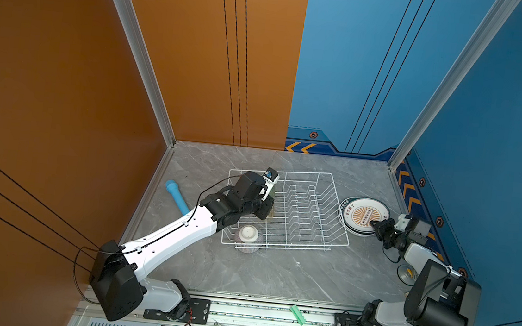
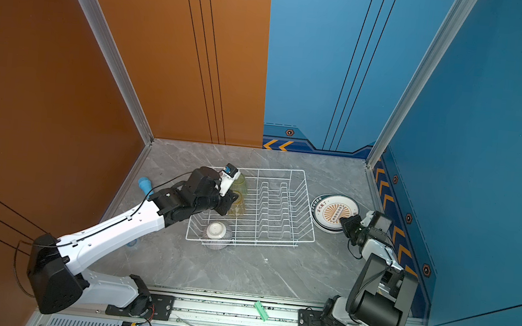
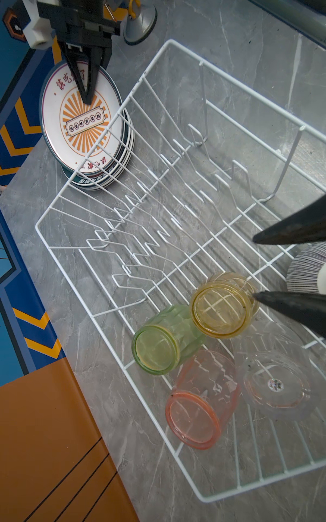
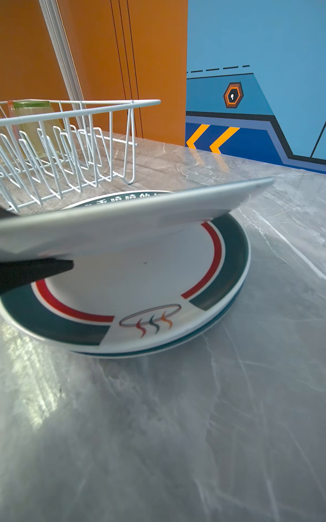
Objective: Unload the mixed dishes from the dish rack
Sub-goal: 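Lower the orange-sunburst plate onto the stack with the right gripper while the left withdraws, then open the right gripper off the plate while the left hovers over the rack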
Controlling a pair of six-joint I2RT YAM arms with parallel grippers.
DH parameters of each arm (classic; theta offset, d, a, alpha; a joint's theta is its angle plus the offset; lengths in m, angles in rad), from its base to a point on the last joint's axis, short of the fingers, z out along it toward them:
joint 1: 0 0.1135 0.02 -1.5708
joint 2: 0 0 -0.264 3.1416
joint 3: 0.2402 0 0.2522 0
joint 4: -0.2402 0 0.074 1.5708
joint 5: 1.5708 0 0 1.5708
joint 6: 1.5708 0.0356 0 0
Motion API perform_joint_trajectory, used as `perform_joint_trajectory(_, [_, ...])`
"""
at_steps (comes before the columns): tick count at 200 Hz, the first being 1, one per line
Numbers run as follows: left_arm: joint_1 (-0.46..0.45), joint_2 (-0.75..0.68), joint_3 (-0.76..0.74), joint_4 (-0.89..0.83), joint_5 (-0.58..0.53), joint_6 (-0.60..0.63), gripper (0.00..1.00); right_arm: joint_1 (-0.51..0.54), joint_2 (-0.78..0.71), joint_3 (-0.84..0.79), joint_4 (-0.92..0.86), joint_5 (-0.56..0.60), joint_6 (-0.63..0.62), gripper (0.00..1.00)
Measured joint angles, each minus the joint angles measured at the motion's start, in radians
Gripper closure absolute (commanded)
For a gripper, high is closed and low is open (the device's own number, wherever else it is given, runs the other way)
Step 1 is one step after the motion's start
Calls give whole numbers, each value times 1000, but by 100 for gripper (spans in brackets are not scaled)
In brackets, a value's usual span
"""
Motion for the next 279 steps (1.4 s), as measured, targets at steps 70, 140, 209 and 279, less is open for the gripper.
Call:
perform_joint_trajectory(70, [-4,24,24,-21,0,0,70,-2,56,-1,58,-30,14,99])
perform_joint_trajectory(140, [-6,35,34,-29,0,1,69,-2,61,-1,62,-48,13,81])
perform_joint_trajectory(209, [-11,49,49,-52,0,1,68,-5,56,11,-26,-40,-39,58])
perform_joint_trajectory(279, [-11,56,49,-74,0,4,68,14,-27,58,-189,40,-146,47])
